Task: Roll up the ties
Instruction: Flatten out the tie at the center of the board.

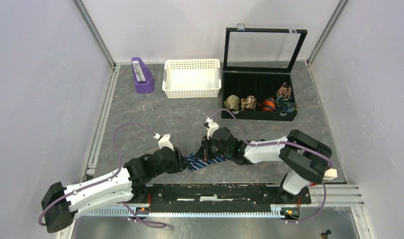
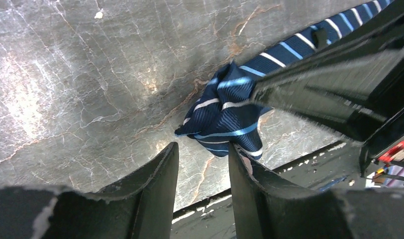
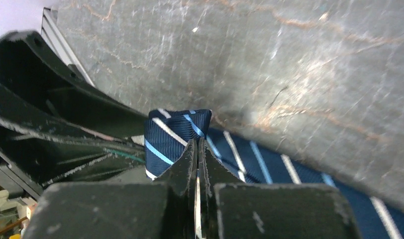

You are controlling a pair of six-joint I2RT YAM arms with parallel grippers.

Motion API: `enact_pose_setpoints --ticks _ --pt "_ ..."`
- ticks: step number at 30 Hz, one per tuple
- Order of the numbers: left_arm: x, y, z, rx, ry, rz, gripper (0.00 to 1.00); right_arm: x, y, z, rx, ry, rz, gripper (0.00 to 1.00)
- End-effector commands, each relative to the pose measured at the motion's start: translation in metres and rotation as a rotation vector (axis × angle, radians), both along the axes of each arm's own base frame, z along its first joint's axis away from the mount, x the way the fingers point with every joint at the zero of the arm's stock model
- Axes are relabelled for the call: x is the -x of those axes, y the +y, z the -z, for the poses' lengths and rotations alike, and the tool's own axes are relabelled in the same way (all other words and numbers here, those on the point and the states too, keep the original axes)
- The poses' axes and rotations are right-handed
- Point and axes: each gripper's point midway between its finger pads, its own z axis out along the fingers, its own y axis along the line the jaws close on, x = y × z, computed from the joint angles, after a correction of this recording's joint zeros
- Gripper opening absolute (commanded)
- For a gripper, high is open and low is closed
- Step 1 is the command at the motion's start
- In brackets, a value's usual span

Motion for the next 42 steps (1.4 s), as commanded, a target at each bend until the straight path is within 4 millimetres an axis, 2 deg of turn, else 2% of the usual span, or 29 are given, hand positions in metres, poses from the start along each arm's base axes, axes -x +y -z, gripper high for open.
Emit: enact_pose_setpoints --ticks 1,6,13,19,25,31,37,42 --pt "-0.005 0.003 -0.01 0.043 -0.041 -0.04 0.48 0.009 0.005 -0.015 -0.068 -0.003 0.078 0.0" --pt "-0.002 0.016 -0.007 0.04 -0.046 -0.071 0.44 0.019 -0.001 -0.007 -0.059 0.016 0.136 0.0" --pt "0.006 0.02 0.003 0.044 -0.005 -0.075 0.43 0.02 -0.001 -0.001 -0.087 0.033 0.206 0.0" --pt "0.009 0.029 -0.011 0.043 0.012 -0.119 0.43 0.026 0.008 -0.007 -0.122 0.043 0.235 0.0" --pt "0.017 0.022 -0.02 0.094 0.059 -0.105 0.49 0.026 0.007 -0.008 -0.126 0.036 0.267 0.0" --pt "0.008 0.024 -0.041 0.129 0.017 -0.155 0.52 0.043 0.012 -0.006 -0.144 0.059 0.298 0.0" --pt "0.014 0.017 -0.033 0.154 0.067 -0.147 0.54 0.051 0.016 0.004 -0.148 0.109 0.327 0.0" --pt "0.026 0.016 -0.014 0.197 0.156 -0.173 0.53 0.054 0.014 0.011 -0.146 0.127 0.346 0.0"
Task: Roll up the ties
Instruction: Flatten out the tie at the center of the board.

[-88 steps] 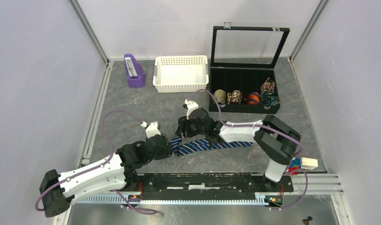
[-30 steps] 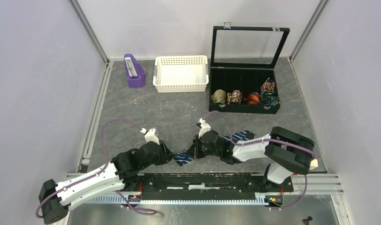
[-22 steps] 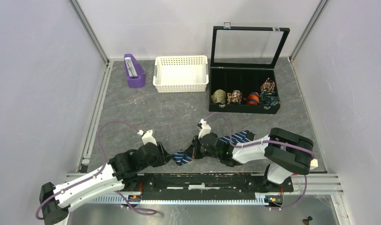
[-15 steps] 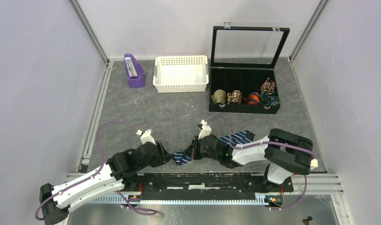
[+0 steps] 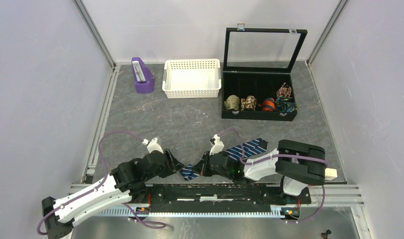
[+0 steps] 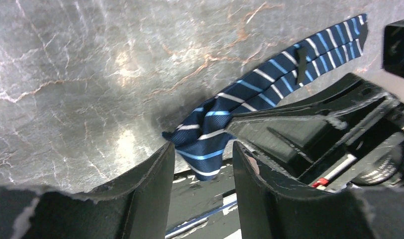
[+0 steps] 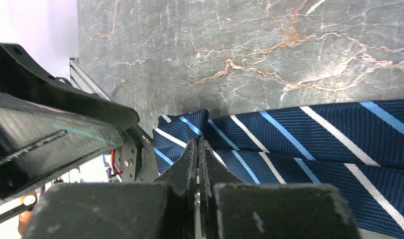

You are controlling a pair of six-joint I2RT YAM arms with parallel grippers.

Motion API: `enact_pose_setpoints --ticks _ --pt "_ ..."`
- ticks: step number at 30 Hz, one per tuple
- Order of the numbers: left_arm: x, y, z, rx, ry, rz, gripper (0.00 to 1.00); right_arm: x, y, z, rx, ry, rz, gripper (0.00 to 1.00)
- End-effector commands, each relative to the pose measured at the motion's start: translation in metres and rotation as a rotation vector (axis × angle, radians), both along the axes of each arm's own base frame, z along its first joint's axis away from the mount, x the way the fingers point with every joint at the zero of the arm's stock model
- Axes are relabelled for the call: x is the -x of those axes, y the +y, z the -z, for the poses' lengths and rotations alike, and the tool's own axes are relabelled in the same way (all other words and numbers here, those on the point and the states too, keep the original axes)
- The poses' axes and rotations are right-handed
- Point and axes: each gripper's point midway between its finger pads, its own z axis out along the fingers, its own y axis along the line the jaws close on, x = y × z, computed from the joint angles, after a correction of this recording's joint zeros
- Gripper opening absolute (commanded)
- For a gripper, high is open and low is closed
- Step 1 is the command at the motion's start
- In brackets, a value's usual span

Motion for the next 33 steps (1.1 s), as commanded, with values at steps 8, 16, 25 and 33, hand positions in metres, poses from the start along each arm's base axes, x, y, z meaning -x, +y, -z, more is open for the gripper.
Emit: enact_pose_setpoints --ticks 8,16,25,33 --pt "0.018 -0.005 0.029 0.092 0.139 -0.045 0.55 0.002 -0.003 0.016 -0.021 0.048 0.08 0.0" --pt "0.016 -0.013 0.032 0.123 0.13 -0.031 0.58 0.015 0.003 0.018 -0.041 0.072 0.023 0.0" --pt "0.015 -0.02 0.036 0.119 0.132 -0.003 0.51 0.014 0.002 0.01 -0.054 0.05 0.02 0.0" --pt "0.01 -0.026 0.037 0.132 0.077 0.033 0.16 0.01 0.001 0.008 -0.038 0.004 0.02 0.0"
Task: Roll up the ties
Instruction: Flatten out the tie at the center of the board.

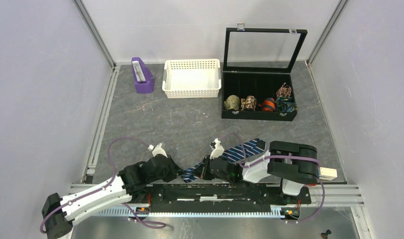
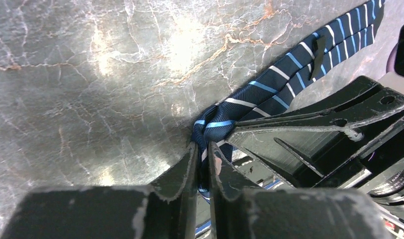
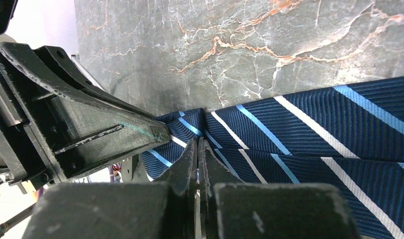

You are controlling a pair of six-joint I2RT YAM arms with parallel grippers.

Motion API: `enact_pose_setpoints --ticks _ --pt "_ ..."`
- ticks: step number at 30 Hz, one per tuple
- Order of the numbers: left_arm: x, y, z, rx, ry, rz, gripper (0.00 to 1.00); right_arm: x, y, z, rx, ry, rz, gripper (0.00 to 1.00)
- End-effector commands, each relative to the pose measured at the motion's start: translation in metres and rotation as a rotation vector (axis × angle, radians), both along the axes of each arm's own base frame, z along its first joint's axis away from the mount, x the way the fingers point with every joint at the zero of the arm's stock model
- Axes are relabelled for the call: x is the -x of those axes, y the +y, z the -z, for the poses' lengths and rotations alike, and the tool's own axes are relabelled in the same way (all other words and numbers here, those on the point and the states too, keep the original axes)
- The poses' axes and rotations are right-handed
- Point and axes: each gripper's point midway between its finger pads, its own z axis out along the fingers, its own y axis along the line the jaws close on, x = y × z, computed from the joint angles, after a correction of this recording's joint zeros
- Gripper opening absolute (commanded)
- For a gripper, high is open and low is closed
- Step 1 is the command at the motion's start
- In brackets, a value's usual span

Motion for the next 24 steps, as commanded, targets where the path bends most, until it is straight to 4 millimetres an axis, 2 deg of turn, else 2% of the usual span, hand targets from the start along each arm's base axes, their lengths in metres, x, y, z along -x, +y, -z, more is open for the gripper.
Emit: enact_pose_setpoints --ticks 1,5,8,11,14,17,22,24 --pt "-0.009 -0.012 -0.006 0.052 -0.067 0.022 0.13 -0.006 -0.002 -0.01 -0.005 -0.062 0.012 0.03" --pt "-0.019 -0.015 -0.008 0.024 -0.182 0.076 0.06 -0.018 -0.018 -0.016 0.057 -0.146 0.041 0.35" --pt "-0.029 -0.012 -0.011 -0.039 -0.277 0.123 0.04 -0.032 -0.038 -0.02 0.139 -0.219 0.079 0.51" --pt "-0.039 -0.014 -0.02 -0.073 -0.362 0.156 0.02 -0.05 -0.072 -0.02 0.224 -0.283 0.161 0.55" --pt "-0.05 -0.026 -0.037 -0.083 -0.457 0.207 0.02 -0.068 -0.111 -0.018 0.289 -0.334 0.252 0.55" --pt "-0.062 -0.029 -0.042 -0.145 -0.496 0.234 0.02 -0.083 -0.142 -0.013 0.345 -0.367 0.304 0.53" --pt "-0.073 -0.053 -0.047 -0.111 -0.487 0.361 0.02 -0.097 -0.167 -0.009 0.454 -0.418 0.302 0.48" --pt "-0.078 -0.054 -0.045 -0.123 -0.453 0.399 0.02 -0.1 -0.173 -0.008 0.49 -0.431 0.299 0.48"
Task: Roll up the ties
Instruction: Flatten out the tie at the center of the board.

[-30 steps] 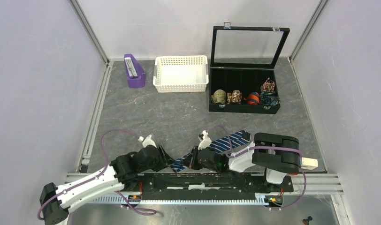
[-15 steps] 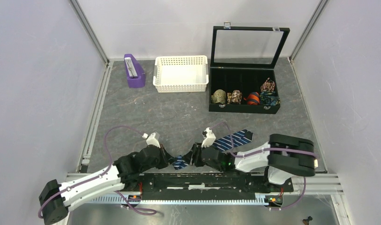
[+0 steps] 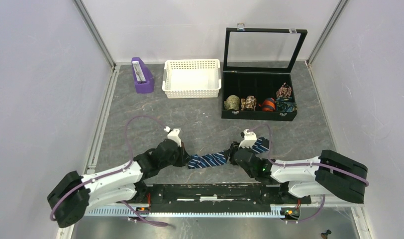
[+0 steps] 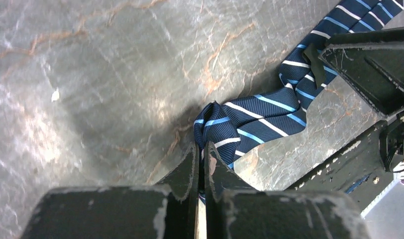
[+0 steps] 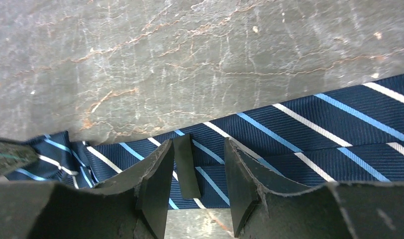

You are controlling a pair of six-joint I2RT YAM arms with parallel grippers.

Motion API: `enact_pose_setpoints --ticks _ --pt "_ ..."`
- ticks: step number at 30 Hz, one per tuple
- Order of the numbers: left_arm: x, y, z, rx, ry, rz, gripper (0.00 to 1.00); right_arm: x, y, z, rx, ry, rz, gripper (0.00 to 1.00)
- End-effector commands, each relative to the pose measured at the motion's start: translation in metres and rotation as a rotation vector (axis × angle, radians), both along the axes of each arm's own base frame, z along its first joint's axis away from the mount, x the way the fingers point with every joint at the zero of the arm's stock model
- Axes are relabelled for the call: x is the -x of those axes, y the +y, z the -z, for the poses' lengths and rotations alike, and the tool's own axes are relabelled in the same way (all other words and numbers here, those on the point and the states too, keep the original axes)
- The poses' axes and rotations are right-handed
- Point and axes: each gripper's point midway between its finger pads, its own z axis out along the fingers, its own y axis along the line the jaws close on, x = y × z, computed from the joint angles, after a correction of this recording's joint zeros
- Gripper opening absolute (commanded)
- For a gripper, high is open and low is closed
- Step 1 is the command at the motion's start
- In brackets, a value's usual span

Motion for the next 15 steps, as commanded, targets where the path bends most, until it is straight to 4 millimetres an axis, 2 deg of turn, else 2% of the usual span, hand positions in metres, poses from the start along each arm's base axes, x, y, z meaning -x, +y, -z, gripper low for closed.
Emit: enact_pose_setpoints --ticks 1,8,12,15 --pt "-0.024 -0.023 -0.028 0.022 -0.065 0.143 0.02 -0.011 -0.021 -0.002 0.125 -0.059 0.016 0.48" --pt "-0.044 -0.027 -0.035 0.027 -0.067 0.174 0.02 -0.016 -0.063 0.024 0.154 -0.016 0.109 0.44" --pt "-0.05 -0.036 -0.034 0.011 -0.059 0.213 0.02 -0.027 -0.083 0.021 0.173 -0.038 0.166 0.43" --pt "-0.055 -0.041 -0.032 -0.004 -0.052 0.229 0.03 -0.034 -0.09 0.01 0.186 -0.069 0.188 0.42"
